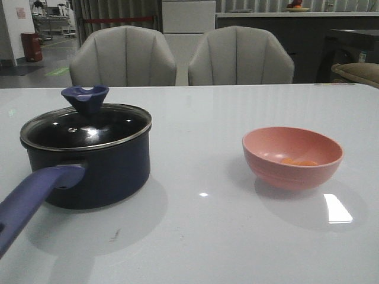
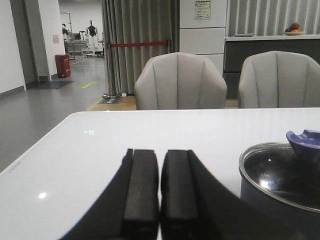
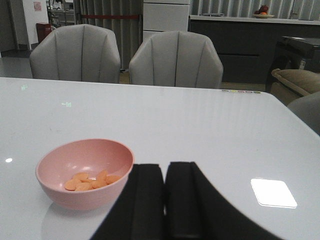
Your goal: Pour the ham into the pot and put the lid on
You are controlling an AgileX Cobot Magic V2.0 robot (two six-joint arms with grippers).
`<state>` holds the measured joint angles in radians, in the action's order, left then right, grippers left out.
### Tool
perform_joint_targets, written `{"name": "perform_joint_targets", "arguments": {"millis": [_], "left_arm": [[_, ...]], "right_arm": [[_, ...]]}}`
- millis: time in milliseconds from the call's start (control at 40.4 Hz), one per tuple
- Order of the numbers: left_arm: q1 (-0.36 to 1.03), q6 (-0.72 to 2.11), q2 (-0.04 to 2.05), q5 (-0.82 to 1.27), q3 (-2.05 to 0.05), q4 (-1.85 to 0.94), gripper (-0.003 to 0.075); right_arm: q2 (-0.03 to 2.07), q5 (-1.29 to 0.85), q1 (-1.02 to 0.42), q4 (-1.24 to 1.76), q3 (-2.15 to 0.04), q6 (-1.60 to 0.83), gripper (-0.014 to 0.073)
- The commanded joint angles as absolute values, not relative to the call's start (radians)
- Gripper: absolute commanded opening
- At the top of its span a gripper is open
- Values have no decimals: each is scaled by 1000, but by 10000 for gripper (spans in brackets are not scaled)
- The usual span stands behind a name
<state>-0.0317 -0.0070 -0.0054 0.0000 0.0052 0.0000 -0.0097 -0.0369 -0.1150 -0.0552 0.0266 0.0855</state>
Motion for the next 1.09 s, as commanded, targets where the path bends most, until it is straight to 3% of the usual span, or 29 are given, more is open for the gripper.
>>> {"name": "perform_joint_targets", "arguments": {"millis": [0, 694, 867, 1066], "left_arm": [[-29, -17, -22, -74, 27, 0, 113], [-29, -17, -22, -87, 27, 0, 113], [-29, -17, -22, -193, 27, 0, 113], [-29, -17, -22, -466, 23, -41, 113]], "right_arm": [[-26, 49, -108, -64, 22, 78, 146], [-30, 49, -108, -64, 22, 78, 146], [-30, 49, -108, -64, 22, 78, 146], [-30, 49, -108, -64, 22, 78, 146]]}}
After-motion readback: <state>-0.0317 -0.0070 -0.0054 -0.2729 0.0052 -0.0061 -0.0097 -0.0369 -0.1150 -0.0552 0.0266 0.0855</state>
